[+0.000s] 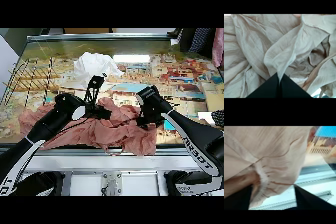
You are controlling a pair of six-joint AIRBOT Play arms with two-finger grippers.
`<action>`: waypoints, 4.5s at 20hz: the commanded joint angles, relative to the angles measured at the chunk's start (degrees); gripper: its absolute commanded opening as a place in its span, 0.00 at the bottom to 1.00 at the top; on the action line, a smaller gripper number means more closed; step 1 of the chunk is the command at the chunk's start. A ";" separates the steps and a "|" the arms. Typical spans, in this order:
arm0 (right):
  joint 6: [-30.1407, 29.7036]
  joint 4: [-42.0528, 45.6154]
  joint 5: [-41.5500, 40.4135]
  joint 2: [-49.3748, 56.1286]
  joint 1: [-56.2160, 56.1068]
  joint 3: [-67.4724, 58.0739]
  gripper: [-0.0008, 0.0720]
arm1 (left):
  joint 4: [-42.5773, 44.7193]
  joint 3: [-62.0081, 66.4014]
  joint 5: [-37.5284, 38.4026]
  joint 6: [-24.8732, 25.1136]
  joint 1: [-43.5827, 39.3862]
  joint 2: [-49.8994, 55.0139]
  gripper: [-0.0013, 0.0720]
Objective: Fold the clothes and pants, and hang the long-sleeved shirts on hangers.
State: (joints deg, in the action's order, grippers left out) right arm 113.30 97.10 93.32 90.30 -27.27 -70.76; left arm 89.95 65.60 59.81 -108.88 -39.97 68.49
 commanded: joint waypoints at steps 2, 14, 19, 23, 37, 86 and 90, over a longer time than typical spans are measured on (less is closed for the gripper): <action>0.04 -0.22 -2.23 -1.40 0.02 2.25 0.87 | 0.07 0.00 0.15 0.04 0.07 -0.04 0.03; -17.84 16.37 1.95 -11.45 6.12 -9.25 0.02 | -0.15 10.69 1.27 3.69 5.51 -7.74 0.03; -19.41 16.24 7.76 -16.92 7.82 -47.82 0.02 | 0.57 42.29 1.31 8.48 0.15 -8.31 0.03; -13.42 14.78 -1.22 -22.71 7.28 -59.58 0.02 | 1.99 61.33 -2.23 12.59 -5.44 -3.17 0.03; -6.95 12.31 -9.88 -33.31 6.23 -21.75 0.02 | 8.55 10.58 17.53 -2.47 -4.44 -19.04 0.03; -6.43 15.50 -8.76 -46.56 3.23 -3.69 0.02 | 6.51 23.41 0.07 -5.22 -6.97 20.92 0.03; -16.09 14.58 -4.37 -35.39 8.94 -25.64 0.02 | 6.32 38.38 0.63 0.46 -4.11 7.78 0.03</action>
State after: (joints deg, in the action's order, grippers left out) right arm 104.44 111.39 85.73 48.64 -21.15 -84.16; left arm 96.51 95.64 60.14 -112.57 -45.91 84.12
